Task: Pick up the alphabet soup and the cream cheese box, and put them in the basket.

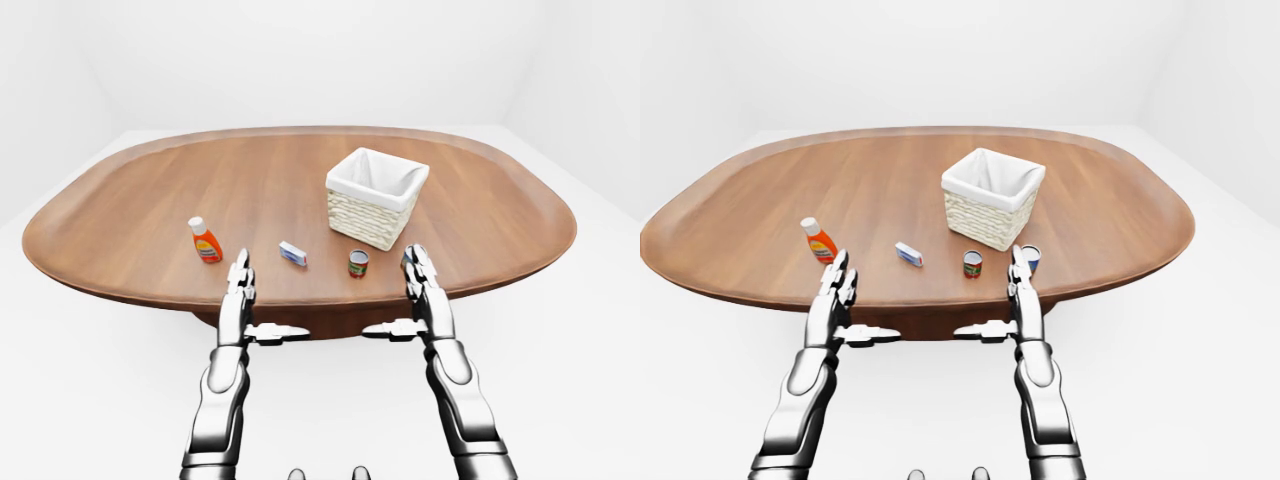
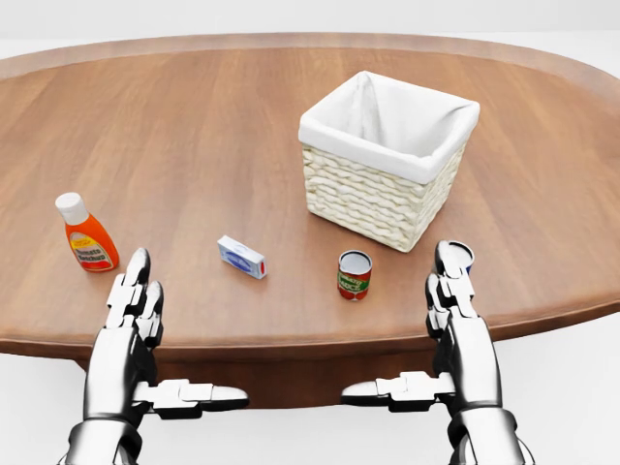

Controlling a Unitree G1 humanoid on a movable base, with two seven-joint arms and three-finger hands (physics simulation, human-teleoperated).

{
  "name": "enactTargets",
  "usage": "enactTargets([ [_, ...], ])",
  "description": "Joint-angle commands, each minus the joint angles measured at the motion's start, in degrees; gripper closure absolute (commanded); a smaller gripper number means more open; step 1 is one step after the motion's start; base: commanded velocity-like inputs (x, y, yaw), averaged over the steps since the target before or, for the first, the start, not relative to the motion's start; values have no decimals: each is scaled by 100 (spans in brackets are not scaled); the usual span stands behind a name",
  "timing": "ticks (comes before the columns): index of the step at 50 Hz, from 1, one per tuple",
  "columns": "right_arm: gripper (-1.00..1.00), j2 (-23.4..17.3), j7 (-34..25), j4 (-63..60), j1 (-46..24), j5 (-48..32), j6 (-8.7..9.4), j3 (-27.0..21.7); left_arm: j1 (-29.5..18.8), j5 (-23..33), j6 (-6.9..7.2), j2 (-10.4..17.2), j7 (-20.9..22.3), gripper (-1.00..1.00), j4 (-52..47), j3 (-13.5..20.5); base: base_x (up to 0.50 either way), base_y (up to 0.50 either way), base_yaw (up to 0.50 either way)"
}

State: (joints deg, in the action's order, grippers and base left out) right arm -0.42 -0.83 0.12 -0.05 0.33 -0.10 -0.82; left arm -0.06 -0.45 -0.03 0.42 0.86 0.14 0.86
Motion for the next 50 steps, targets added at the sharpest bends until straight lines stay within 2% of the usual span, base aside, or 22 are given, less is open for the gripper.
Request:
enactTargets([
  [1, -100, -62, -143, -7, 5, 73, -24, -133, -23, -63, -16, 69, 130, -100, 57, 136, 0, 0, 0],
  [3, -100, -66, -165, 26, 1, 78, -87, -131, -20, -63, -9, 69, 131, -100, 49, 135, 0, 0, 0],
  [8, -100, -61, -205, -99, 45, 72, -19, -98, -11, -59, 40, 63, 123, -100, -12, 126, 0, 0, 0],
  [10, -100, -60, -221, -71, 40, 65, -48, -90, -59, -79, -60, 72, 136, -100, 132, 152, 0, 0, 0],
  [12, -100, -59, -228, -34, 33, 53, -79, -85, -41, -79, 5, 71, 131, -100, 54, 143, 0, 0, 0],
  [16, -100, -58, -247, -27, 38, 47, -97, -77, -25, -78, 46, 68, 127, -100, -2, 137, 0, 0, 0],
  [18, -100, -57, -259, -28, 45, 53, -104, -77, -25, -77, 39, 68, 127, -100, 1, 137, 0, 0, 0],
  [19, -100, -59, -268, 44, 19, 63, -147, -88, -57, -82, -49, 73, 134, -100, 122, 151, 0, 0, 0],
  [20, -100, -59, -270, 58, 11, 65, -154, -90, -69, -85, -70, 74, 134, -100, 157, 156, 0, 0, 0],
  [21, -100, -59, -272, 38, 16, 67, -141, -87, -74, -86, -76, 75, 133, -100, 168, 158, 0, 0, 0],
  [23, -100, -56, -268, 19, 24, 79, -138, -96, -46, -79, 11, 72, 123, -100, 63, 143, 0, 0, 0],
  [24, -100, -58, -265, 43, 11, 88, -148, -107, -68, -79, -36, 76, 126, -100, 129, 150, 0, 0, 0],
  [26, -100, -54, -264, -26, 32, 91, -96, -96, -56, -77, -14, 74, 123, -100, 98, 146, 0, 0, 0],
  [27, -100, -51, -265, -68, 44, 90, -68, -87, -64, -80, -51, 76, 127, -100, 143, 152, 0, 0, 0],
  [29, -100, -55, -274, -51, 42, 90, -87, -85, -48, -74, -5, 74, 123, -100, 82, 142, 0, 0, 0],
  [35, -100, -52, -293, -70, 57, 107, -91, -82, -80, -72, -75, 80, 124, -100, 187, 155, 0, 0, 0],
  [40, -100, -53, -298, -18, 51, 91, -136, -79, -44, -61, 11, 72, 114, -100, 62, 138, 0, 0, 0],
  [42, -100, -48, -295, -77, 70, 88, -100, -69, -34, -58, 30, 71, 113, -100, 33, 133, 0, 0, 0],
  [45, -100, -55, -295, 10, 40, 83, -154, -83, -37, -47, -8, 73, 113, -100, 71, 136, 0, 0, 0],
  [46, -100, -53, -290, -18, 46, 79, -131, -79, -44, -20, -41, 75, 98, -100, 102, 133, 0, 0, 0],
  [47, -100, -51, -290, -68, 64, 78, -98, -72, -64, -11, -134, 77, 106, -100, 211, 134, 0, 0, 0],
  [50, -100, -51, -295, -67, 65, 77, -100, -70, -66, -6, -111, 78, 106, -100, 198, 132, 0, 0, 0],
])
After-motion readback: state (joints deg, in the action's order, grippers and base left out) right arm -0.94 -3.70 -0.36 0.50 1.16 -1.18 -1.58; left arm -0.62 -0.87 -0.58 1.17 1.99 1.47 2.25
